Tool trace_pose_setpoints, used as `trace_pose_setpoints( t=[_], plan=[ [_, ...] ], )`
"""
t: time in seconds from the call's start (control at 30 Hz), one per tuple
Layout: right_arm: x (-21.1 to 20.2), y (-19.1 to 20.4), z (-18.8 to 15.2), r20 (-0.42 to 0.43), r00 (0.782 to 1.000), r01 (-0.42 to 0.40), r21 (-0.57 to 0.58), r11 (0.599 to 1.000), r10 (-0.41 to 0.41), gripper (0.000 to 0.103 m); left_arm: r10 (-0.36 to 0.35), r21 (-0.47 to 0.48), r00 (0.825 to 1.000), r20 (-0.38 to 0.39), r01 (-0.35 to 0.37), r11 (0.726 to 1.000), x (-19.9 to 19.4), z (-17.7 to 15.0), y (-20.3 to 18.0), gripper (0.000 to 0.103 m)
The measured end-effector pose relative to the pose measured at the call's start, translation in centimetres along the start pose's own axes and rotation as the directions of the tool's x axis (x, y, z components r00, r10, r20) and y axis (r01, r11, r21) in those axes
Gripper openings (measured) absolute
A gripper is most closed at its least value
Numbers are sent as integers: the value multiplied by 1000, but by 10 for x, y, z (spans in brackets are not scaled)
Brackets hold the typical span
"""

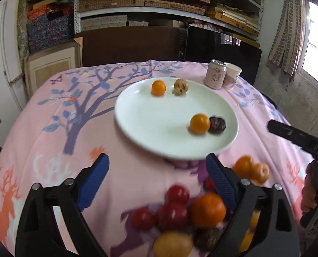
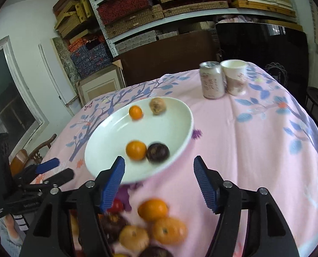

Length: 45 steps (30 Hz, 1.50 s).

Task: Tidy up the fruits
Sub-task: 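Place the orange and yellow apple on the white plate with both tools, then grasp a pale yellow apple with the left tool while the right tool grasps a dark persimmon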

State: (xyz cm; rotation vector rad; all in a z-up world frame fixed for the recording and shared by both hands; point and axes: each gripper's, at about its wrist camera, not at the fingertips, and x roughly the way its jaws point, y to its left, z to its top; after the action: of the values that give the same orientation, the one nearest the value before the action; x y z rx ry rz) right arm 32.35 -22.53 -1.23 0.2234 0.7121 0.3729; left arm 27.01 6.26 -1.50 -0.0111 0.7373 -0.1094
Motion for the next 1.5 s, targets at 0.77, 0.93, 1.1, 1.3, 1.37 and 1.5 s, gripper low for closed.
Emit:
trace_pose_setpoints(
  t=[0.77, 0.93, 1.1, 1.3, 1.37, 1.5],
  plan=[
    [-49, -41, -64, 60, 996, 48, 167, 985, -59, 90, 49, 6, 990, -130, -48, 999, -19, -87, -4, 98],
    [-47, -40, -65, 49, 997, 54, 163, 985, -63, 92, 8, -75, 986, -165, -20, 997, -14, -86, 16, 99],
    [-46, -42, -65, 37, 998, 49, 176, 983, -56, 92, -5, -158, 991, -131, -16, 987, -23, -86, 39, 99],
    [-45, -42, -65, 29, 998, 43, 180, 983, -49, 92, 69, -143, 995, -66, -78, 987, -38, -82, 38, 99],
    [-46, -41, -65, 30, 998, 43, 175, 984, -49, 92, 53, -89, 997, -61, -59, 994, -37, -82, 26, 99],
    [-45, -39, -66, 22, 998, 47, 166, 985, -51, 92, 97, 16, 991, -94, -95, 995, -26, -84, 7, 99]
  ],
)
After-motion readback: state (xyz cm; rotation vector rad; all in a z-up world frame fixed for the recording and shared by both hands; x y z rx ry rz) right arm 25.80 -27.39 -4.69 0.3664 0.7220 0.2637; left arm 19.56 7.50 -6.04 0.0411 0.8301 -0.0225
